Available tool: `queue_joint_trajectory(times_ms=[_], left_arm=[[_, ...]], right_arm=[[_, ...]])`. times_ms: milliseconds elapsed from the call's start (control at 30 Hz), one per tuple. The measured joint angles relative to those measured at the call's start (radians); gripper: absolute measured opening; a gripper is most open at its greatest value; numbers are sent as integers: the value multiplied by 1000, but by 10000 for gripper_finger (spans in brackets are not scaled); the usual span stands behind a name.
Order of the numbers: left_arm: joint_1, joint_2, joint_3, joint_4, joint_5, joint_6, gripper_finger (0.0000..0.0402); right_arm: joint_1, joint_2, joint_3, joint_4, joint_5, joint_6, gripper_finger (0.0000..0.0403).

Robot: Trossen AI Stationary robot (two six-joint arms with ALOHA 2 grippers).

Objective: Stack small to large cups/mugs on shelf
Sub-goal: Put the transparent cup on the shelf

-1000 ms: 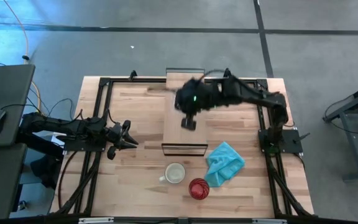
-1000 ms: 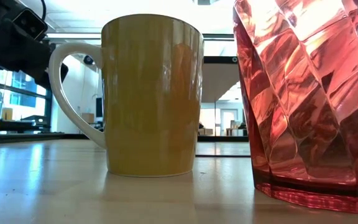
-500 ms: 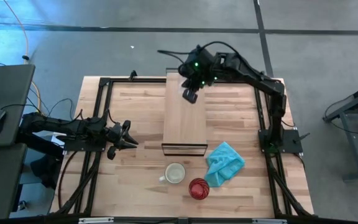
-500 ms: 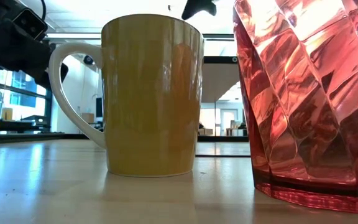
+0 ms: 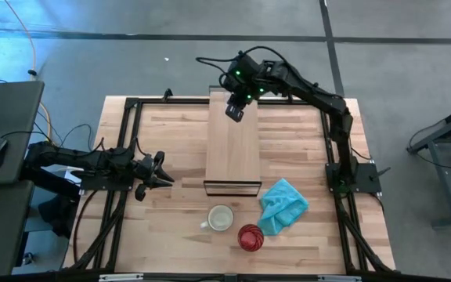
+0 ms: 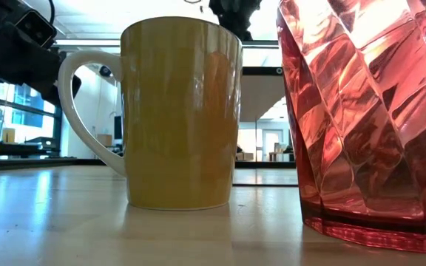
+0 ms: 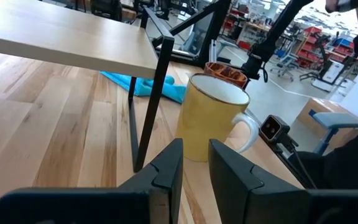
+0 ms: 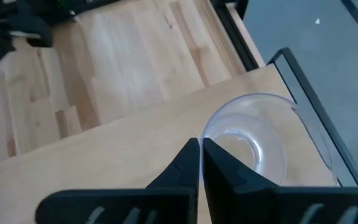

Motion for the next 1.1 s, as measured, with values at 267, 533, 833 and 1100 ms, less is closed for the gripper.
queue_joint_trajectory(times_ms=[267,533,833,1100], left_arm=[[0,0,0,-4,0,1,67],[0,0,0,-6,-11,24,67],[0,0,0,-6,-11,24,67],[0,0,0,-6,-11,23,67]], right_arm=[[-49,36,0,3,-7,-9,0],[-71,60,0,15,-20,-25,0],[-73,61,0,22,-22,-33,0],[-78,61,0,30,-22,-31,0]])
